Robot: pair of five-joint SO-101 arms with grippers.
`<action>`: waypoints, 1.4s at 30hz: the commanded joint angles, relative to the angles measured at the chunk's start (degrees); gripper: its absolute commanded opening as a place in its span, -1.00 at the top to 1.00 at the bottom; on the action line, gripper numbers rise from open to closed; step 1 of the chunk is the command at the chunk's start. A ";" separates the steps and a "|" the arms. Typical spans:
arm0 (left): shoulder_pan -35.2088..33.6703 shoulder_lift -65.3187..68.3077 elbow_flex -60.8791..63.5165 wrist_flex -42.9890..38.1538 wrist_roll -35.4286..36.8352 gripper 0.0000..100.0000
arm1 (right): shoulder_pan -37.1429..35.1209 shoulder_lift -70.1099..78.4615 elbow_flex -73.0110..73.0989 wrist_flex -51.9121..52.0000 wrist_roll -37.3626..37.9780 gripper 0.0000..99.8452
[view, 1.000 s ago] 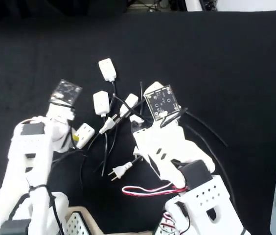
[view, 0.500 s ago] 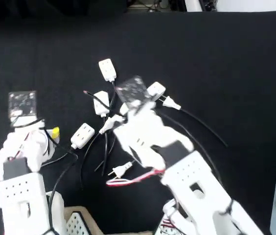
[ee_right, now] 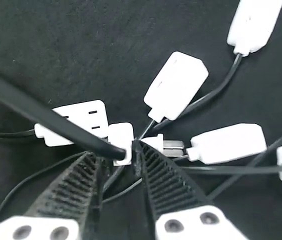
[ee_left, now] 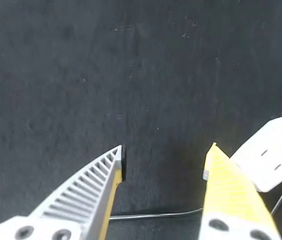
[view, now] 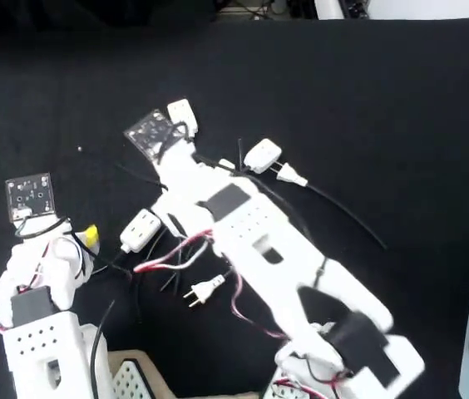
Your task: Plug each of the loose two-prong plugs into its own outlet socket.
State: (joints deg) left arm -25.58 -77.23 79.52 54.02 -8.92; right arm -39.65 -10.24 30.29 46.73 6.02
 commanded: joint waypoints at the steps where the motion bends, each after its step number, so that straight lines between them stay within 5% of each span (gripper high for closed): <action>1: -1.63 -2.11 0.22 -0.09 0.35 0.47 | -2.20 2.59 -4.44 -2.99 0.44 0.98; 42: -4.79 -7.30 2.15 0.35 0.44 0.46 | -5.27 20.26 -4.62 -10.20 0.44 0.98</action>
State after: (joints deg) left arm -30.07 -84.09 82.15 54.02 -8.92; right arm -44.13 7.43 27.56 36.26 6.02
